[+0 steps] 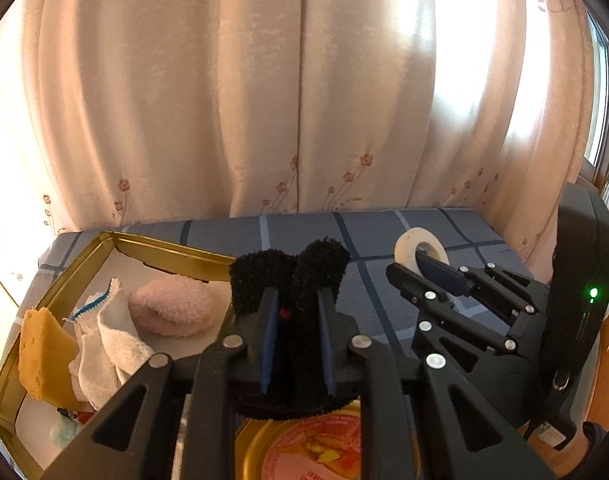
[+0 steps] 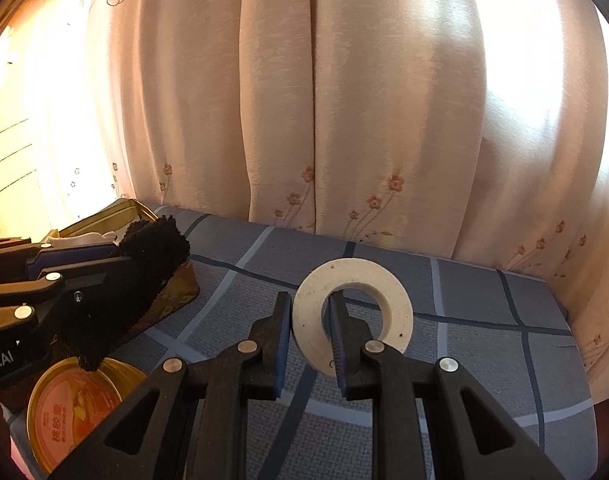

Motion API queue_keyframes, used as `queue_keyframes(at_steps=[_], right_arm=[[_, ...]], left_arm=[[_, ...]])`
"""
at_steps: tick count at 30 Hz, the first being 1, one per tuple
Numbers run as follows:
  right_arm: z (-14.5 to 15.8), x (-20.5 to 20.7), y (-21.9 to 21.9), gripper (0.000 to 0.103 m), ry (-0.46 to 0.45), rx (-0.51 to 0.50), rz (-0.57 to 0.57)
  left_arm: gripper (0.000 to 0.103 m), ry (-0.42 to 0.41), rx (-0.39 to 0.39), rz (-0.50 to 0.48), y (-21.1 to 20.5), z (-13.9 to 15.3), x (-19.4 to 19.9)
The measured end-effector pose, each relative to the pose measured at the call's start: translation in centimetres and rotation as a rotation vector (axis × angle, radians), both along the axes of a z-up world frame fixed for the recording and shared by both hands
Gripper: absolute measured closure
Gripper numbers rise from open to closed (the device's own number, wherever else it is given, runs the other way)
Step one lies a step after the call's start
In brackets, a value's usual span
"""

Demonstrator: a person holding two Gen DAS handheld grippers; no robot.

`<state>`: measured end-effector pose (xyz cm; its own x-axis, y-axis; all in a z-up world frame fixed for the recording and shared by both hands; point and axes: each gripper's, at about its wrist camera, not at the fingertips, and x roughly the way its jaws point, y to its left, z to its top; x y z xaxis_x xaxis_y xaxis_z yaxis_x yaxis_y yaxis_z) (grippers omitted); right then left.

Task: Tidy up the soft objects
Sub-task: 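Carry the wristband with the left tool while the right tool carries the ring to the tin box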

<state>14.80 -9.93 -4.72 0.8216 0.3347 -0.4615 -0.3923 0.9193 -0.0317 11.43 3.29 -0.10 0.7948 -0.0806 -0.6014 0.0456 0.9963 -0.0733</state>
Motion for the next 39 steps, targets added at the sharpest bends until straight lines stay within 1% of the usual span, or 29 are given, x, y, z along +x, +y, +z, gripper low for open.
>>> queue_keyframes(at_steps=[11,16,28,39], right_arm=[[0.1,-0.3,0.9,0.082,-0.017,-0.007,0.022],[0.6,-0.5,1.6,0.082,-0.029,-0.009,0.036],[3.0,-1.3,3.5,0.082,-0.074,-0.024,0.064],[4.9,-2.4,5.9,0.082,-0.109,-0.036,0.110]], left_arm=[[0.086,-0.022,-0.023,0.000,0.9,0.2,-0.4],[0.086,-0.055,-0.034,0.003,1.5,1.1,-1.3],[0.086,-0.113,-0.041,0.027,3.3,2.7,-2.9],[0.086,-0.133,-0.046,0.075,6.2,3.6,-3.8]])
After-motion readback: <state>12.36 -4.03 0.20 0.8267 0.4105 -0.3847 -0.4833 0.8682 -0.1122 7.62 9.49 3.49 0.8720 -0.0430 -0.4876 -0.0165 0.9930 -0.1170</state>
